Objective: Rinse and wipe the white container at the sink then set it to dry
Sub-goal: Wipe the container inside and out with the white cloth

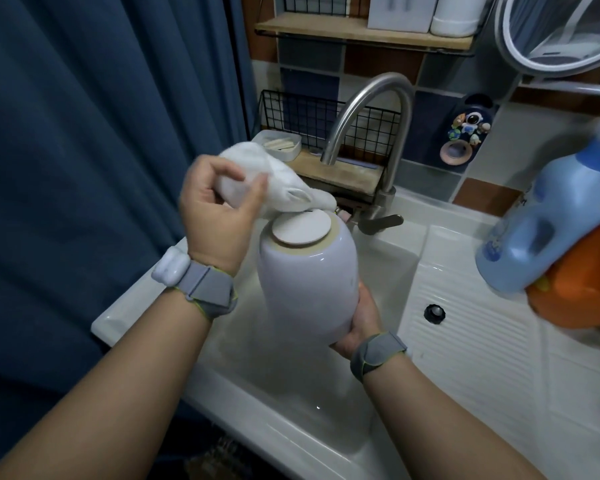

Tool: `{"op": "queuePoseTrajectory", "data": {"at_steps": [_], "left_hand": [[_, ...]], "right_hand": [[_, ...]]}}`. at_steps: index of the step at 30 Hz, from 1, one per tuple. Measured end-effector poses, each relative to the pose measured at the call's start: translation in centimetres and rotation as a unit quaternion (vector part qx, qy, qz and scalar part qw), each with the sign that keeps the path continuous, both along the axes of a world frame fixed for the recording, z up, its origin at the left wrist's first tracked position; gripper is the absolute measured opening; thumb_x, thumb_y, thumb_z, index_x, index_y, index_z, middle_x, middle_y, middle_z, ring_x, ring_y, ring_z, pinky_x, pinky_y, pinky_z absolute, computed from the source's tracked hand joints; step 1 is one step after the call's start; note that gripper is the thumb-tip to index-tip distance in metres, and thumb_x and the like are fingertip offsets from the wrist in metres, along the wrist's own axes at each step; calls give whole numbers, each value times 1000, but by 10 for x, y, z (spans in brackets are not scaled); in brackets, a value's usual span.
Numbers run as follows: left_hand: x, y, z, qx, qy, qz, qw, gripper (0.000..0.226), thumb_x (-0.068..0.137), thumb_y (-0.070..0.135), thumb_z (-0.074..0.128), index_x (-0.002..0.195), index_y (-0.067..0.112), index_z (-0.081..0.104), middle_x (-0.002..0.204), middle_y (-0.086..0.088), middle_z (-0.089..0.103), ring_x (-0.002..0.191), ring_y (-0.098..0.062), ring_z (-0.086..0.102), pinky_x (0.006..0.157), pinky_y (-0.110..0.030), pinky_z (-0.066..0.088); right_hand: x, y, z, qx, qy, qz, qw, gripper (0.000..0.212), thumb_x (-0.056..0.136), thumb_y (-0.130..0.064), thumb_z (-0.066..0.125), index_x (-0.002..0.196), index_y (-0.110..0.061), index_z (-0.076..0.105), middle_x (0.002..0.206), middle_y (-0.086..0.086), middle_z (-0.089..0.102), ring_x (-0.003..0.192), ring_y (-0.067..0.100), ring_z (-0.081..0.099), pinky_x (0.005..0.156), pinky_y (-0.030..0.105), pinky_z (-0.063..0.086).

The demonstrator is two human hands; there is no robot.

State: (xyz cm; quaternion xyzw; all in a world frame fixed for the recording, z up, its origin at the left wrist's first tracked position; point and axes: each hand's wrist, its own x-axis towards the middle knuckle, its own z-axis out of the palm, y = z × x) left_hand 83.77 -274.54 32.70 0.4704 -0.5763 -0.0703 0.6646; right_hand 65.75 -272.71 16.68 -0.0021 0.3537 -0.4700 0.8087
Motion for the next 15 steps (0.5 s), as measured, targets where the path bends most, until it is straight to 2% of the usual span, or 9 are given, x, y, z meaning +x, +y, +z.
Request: {"op": "queuePoseTrajectory", "data": {"at_steps": [2,3,4,6,8,10,11,13,15], "left_hand": [[-6,10,3,14,-99,-100,990,46,76,17,81,111,25,52,96,15,54,87,-7,55,80,-26,48],[-10,14,5,38,-161,-143,976,55,74,18,81,121,23,51,100,5,54,90,-11,55,83,-26,49],[-12,16,7,68,-225,-170,957,59,74,22,81,127,20,54,106,-3,52,96,-15,54,90,-29,49],[-12,15,11,127,-339,-185,914,56,76,42,76,126,21,65,129,-12,46,118,-24,47,106,-43,41],[-12,14,12,196,-405,-189,873,55,76,68,60,117,33,70,159,-12,25,143,-33,24,118,-54,24],[-16,16,15,264,-379,-228,857,62,78,83,40,113,41,68,170,-7,0,154,-28,0,120,-52,11],[-17,18,17,276,-357,-242,859,67,79,86,32,118,43,65,170,-5,-3,155,-26,-2,118,-49,11],[-18,18,21,252,-339,-237,875,67,85,78,32,141,45,48,170,-6,6,154,-23,11,118,-41,18],[-16,15,27,233,-323,-222,890,83,82,71,46,155,36,28,170,-2,14,149,-15,27,119,-36,25]], "right_hand": [[0,0,0,-2,15,2,1000,40,77,-49,61,110,-27,66,131,4,60,115,34,56,112,57,31],[1,0,1,-5,22,6,1000,49,77,-50,61,116,-23,68,136,5,60,121,35,57,111,59,31],[1,0,3,-7,26,10,1000,58,76,-51,61,124,-19,68,139,6,60,125,37,56,110,60,33],[3,-2,6,-31,32,10,999,61,76,-53,61,127,-20,66,137,10,62,126,40,56,107,61,37],[3,-3,8,-52,50,-3,997,60,78,-56,59,125,-19,67,134,13,63,124,41,58,105,62,40],[2,-4,9,-53,71,-28,996,59,81,-56,56,124,-18,66,138,14,60,126,41,55,108,62,38],[2,-4,9,-58,73,-34,995,57,83,-56,55,124,-18,66,141,13,58,129,41,53,110,62,36],[0,-2,7,-65,72,-32,995,61,86,-55,53,132,-17,60,142,12,57,130,40,53,111,62,34],[-2,2,4,-71,60,-25,995,61,86,-54,53,135,-19,57,142,12,58,130,39,53,111,63,34]]}}
